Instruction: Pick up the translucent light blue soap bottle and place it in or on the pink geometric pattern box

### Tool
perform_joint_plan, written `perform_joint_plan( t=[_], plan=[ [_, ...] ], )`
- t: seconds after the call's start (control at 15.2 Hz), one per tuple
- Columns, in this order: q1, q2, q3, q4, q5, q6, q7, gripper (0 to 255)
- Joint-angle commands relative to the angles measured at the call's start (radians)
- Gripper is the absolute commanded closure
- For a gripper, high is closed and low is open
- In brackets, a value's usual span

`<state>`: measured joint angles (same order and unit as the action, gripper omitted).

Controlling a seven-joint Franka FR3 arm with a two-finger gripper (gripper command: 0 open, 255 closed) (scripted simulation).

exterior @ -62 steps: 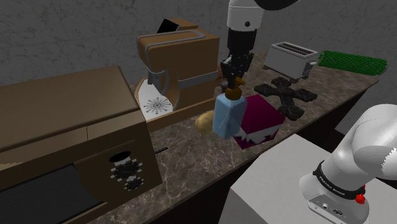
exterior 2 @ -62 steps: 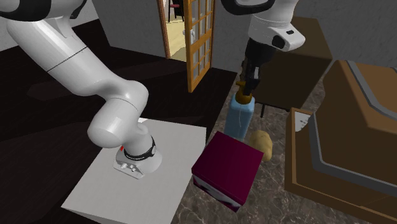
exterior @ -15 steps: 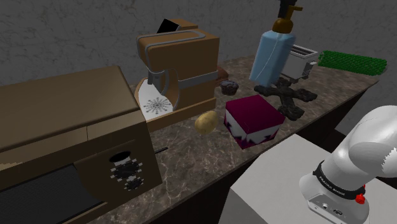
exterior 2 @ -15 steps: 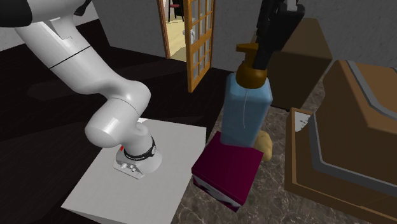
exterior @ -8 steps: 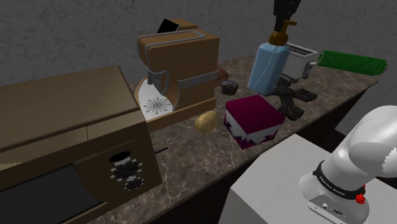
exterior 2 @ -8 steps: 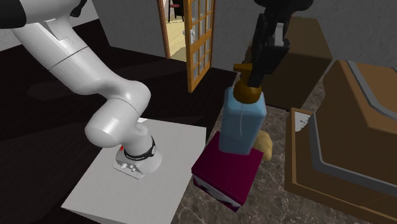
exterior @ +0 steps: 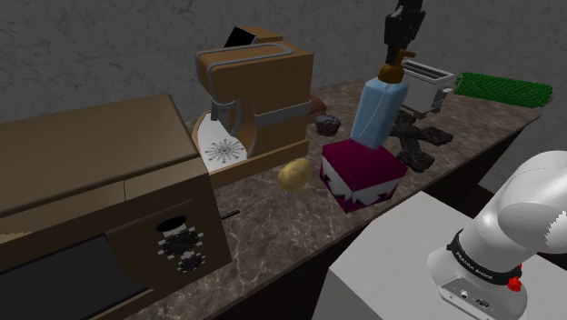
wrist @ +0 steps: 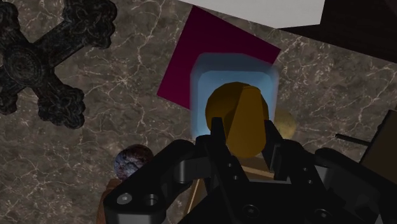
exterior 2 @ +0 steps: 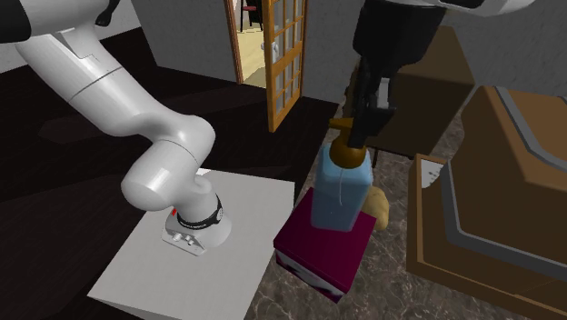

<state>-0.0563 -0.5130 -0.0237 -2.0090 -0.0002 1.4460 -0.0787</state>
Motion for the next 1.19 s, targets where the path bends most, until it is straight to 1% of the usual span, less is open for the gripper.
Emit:
perform_joint_plan(
  t=[0.0,0.59,1.12],
  plan=[
    [0.000,-0.010,0.000,-0.037,0.000,0.028,0.000,255],
    [-0.001,-0.040,-0.001,-0.189,-0.001,0.150,-0.001,255],
    [-0.001,-0.040,-0.001,-0.189,-0.001,0.150,-0.001,255]
  ],
)
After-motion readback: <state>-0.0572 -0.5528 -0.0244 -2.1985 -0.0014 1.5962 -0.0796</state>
